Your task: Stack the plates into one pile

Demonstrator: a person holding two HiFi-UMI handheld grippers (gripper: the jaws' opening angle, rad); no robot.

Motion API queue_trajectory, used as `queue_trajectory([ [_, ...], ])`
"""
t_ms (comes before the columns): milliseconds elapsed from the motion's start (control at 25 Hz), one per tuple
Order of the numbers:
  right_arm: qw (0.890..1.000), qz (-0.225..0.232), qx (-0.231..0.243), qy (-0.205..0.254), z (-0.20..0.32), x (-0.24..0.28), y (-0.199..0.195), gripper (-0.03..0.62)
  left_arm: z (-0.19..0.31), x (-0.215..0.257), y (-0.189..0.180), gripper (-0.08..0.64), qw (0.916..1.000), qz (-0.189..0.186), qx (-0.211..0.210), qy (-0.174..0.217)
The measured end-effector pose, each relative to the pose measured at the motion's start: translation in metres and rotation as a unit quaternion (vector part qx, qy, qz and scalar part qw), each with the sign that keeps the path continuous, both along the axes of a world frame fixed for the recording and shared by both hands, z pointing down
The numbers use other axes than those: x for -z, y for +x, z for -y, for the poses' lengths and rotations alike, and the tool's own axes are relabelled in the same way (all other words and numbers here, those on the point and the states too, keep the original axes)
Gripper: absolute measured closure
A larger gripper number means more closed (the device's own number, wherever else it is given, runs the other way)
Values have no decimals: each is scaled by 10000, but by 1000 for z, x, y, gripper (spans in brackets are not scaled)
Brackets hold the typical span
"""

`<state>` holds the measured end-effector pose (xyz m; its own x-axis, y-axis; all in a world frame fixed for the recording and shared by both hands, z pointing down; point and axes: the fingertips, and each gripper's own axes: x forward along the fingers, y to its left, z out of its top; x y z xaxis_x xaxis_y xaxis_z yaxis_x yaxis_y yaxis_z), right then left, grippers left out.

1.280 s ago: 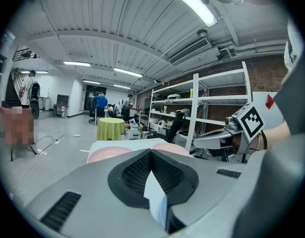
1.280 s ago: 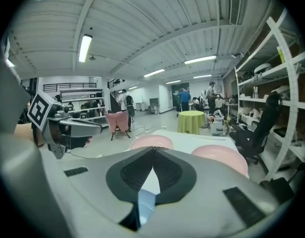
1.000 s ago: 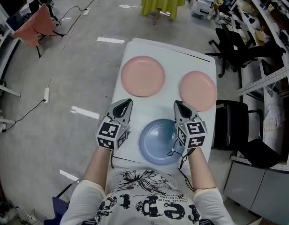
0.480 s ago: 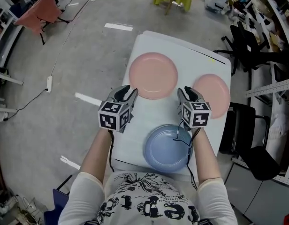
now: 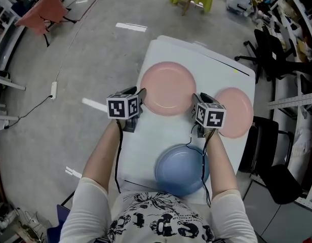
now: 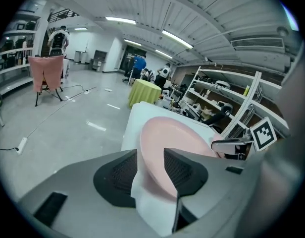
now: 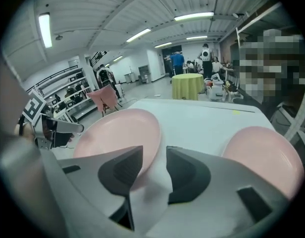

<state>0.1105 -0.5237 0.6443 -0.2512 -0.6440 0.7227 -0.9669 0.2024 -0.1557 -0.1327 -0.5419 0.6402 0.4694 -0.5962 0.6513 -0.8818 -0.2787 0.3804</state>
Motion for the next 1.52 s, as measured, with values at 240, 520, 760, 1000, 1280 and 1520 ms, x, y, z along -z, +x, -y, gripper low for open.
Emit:
queue_trajectory([
  [240,9991,86,-203,-352,22,-23,3,454,37,-23,5,396,9995,-16,-52,-320],
  [520,9984,82,-215,-509,32,-37,6,450,51,-44,8,425,9980,96,-189,-600],
  [760,9985,249,-150,-460,36,-42,2,497,53,-50,14,442,9969,296,-516,-520],
  [1000,9981,358,-118,-486,36,-42,-1,531,52,-48,18,483,9961,420,-588,-503],
  [1280,9970,413,-67,-655,19,-40,-10,537,32,-44,11,523,9962,97,-453,-733],
  [1520,9975,434,-70,-556,-4,-24,-14,536,11,-27,7,523,9970,85,-486,-600],
])
